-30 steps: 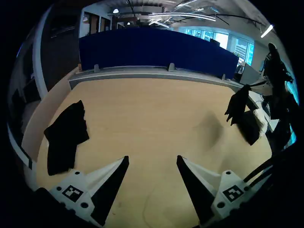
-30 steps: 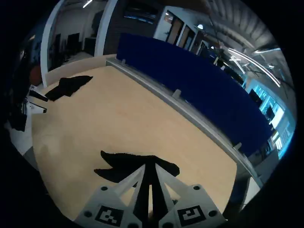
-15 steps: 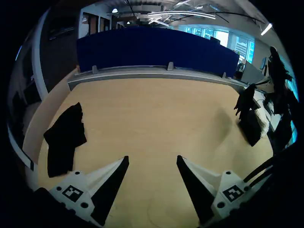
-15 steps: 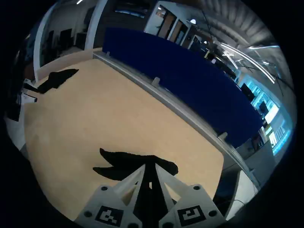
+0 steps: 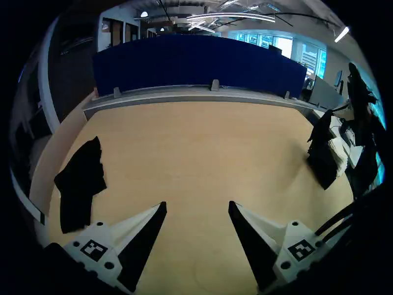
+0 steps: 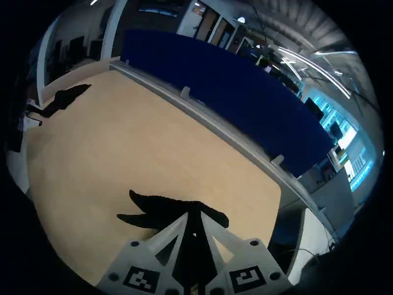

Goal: Fold towel

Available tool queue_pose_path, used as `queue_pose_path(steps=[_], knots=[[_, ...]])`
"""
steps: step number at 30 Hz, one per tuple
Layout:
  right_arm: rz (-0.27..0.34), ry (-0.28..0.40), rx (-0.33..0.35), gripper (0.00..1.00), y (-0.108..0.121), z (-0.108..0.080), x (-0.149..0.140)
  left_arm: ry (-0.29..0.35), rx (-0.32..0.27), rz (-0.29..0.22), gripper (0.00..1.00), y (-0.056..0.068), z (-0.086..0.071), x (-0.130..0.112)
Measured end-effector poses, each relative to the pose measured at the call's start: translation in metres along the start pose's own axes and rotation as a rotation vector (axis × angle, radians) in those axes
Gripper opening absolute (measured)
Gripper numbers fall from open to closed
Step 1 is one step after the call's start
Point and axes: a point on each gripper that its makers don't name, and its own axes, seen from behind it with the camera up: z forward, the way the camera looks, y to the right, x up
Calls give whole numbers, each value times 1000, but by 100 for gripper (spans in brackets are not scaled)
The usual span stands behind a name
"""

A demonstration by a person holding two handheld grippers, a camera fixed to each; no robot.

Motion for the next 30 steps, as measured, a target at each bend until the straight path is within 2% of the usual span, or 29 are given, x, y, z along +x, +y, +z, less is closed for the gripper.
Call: queue_pose_path(steps=[6, 12, 21, 30], knots=[[6, -13, -8, 3, 2, -4, -12, 0, -7, 8, 93, 6, 0, 3], [34, -41, -25, 3, 5, -13, -37, -2, -13, 16, 93, 8, -2, 1], [100, -124, -59, 3, 8, -31, -104, -5, -21, 25, 93, 10, -3, -3], [176, -205, -79, 3, 3, -38, -166, -11, -27, 39, 93, 12, -3, -5]])
